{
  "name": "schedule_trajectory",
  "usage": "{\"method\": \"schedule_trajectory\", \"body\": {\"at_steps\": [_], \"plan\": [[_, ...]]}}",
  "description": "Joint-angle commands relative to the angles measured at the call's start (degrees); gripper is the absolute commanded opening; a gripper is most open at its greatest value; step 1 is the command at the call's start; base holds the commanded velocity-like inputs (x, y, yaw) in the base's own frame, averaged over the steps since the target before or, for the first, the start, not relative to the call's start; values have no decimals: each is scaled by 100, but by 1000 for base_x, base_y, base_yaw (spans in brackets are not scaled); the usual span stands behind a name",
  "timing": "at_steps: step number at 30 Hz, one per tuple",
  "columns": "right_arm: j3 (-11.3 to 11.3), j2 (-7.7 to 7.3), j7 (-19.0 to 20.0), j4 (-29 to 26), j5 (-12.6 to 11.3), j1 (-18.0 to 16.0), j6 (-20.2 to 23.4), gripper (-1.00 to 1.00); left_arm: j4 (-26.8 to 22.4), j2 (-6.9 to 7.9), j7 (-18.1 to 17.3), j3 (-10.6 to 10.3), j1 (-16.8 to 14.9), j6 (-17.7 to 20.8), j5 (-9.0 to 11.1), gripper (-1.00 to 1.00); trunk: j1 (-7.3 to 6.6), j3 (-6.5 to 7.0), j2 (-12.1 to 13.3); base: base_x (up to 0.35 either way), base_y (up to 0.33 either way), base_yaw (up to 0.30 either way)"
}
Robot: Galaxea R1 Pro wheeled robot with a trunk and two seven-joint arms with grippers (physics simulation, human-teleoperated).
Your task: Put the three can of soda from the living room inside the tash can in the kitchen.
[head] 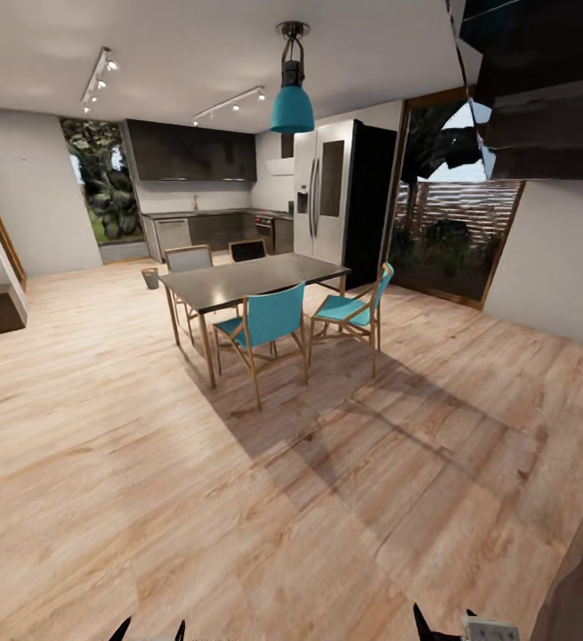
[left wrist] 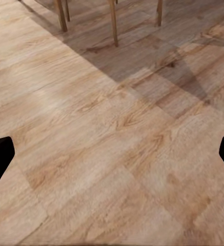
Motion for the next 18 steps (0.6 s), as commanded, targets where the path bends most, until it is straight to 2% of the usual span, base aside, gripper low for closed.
{"method": "schedule_trajectory", "body": {"at_steps": [1, 8, 18], "plan": [[10, 1, 2, -1, 7, -15, 55, 100, 0, 0, 0, 0, 0, 0, 0, 100, 0, 0, 0, 0, 0, 245], [190, -3, 1, -4, 35, -66, 238, 100, 6, -2, 0, 1, 0, 0, -6, 100, 0, -1, 0, 0, 0, 252], [240, -5, 6, 4, 48, -73, 258, 100, 11, -3, 0, 0, -4, 0, -8, 100, 0, -18, 0, 0, 0, 241]]}}
